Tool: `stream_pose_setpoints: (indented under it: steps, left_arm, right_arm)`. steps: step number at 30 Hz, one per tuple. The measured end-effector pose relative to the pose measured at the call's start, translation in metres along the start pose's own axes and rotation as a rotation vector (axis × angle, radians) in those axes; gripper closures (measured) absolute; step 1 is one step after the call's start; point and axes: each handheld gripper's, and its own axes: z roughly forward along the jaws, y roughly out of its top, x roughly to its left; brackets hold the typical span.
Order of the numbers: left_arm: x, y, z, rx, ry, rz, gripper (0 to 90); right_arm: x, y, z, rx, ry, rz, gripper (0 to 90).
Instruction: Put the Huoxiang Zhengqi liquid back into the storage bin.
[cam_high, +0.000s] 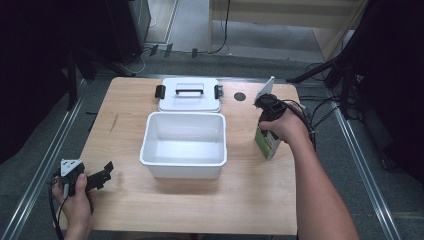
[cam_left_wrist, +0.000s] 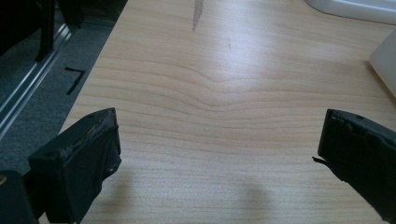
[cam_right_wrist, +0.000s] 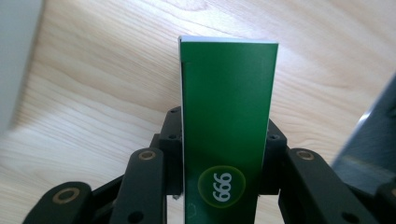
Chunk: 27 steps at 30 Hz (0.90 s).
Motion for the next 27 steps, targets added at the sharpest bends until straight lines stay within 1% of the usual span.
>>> stream_pose_setpoints:
  steps: [1, 2, 4, 6, 7, 9, 10, 11, 13, 15, 16, 17, 18, 20, 21, 22, 26, 27]
  left_arm:
    - [0.000, 0.000, 0.000, 0.000, 0.000, 0.000, 0.0]
    - [0.000, 0.000, 0.000, 0.000, 0.000, 0.000, 0.0]
    - [0.000, 0.000, 0.000, 0.000, 0.000, 0.000, 0.0]
    - [0.000, 0.000, 0.000, 0.000, 0.000, 0.003, 0.0]
    - [0.000, 0.000, 0.000, -0.001, 0.001, 0.001, 0.1]
    - [-0.001, 0.000, 0.000, -0.001, 0.001, 0.003, 0.0]
    - [-0.001, 0.000, 0.000, -0.001, 0.001, 0.003, 0.0]
    - [-0.001, 0.000, 0.000, -0.002, 0.002, 0.004, 0.0]
    - [-0.001, 0.000, 0.000, -0.001, 0.003, 0.006, 0.1]
    - [-0.001, 0.000, 0.000, -0.001, 0.003, 0.007, 0.0]
    - [-0.001, 0.000, 0.000, 0.002, 0.003, 0.007, 0.0]
    - [-0.001, 0.000, 0.000, 0.002, 0.005, 0.012, 0.0]
    - [-0.001, 0.000, 0.000, 0.002, 0.005, 0.012, 0.0]
    - [-0.001, 0.000, 0.000, 0.001, 0.004, 0.011, 0.0]
    - [-0.001, 0.000, -0.001, 0.002, 0.003, 0.011, 0.0]
    - [-0.001, 0.000, 0.000, 0.003, 0.004, 0.011, 0.0]
    - [-0.001, 0.000, 0.000, 0.004, 0.001, 0.012, 0.0]
    - [-0.001, 0.000, 0.000, 0.004, 0.001, 0.012, 0.0]
  right_arm:
    - [0.000, 0.000, 0.000, 0.000, 0.000, 0.000, 64.2]
    - [-0.001, -0.002, -0.002, -0.004, -0.003, -0.017, 64.3]
    - [-0.004, -0.006, -0.009, -0.036, 0.031, -0.040, 64.7]
    - [-0.004, -0.009, -0.015, -0.063, 0.067, -0.091, 64.8]
    - [-0.004, -0.010, -0.019, -0.073, 0.086, -0.104, 64.7]
    - [-0.003, -0.014, -0.026, -0.095, 0.119, -0.157, 64.6]
    - [-0.003, -0.014, -0.026, -0.095, 0.119, -0.157, 64.6]
    - [-0.001, -0.018, -0.030, -0.092, 0.135, -0.212, 64.6]
    - [0.005, -0.021, -0.032, -0.078, 0.116, -0.301, 64.5]
    - [0.009, -0.023, -0.035, -0.054, 0.094, -0.333, 64.6]
    - [0.009, -0.023, -0.035, -0.054, 0.094, -0.333, 64.6]
    - [0.011, -0.024, -0.040, -0.060, 0.085, -0.354, 64.7]
    - [0.011, -0.024, -0.042, -0.074, 0.091, -0.360, 64.7]
    - [0.010, -0.024, -0.046, -0.101, 0.119, -0.352, 64.8]
    - [0.010, -0.024, -0.049, -0.113, 0.127, -0.356, 64.8]
    - [0.010, -0.025, -0.051, -0.126, 0.131, -0.371, 64.8]
    - [0.013, -0.027, -0.058, -0.141, 0.146, -0.416, 64.8]
    - [0.013, -0.027, -0.058, -0.141, 0.146, -0.416, 64.8]
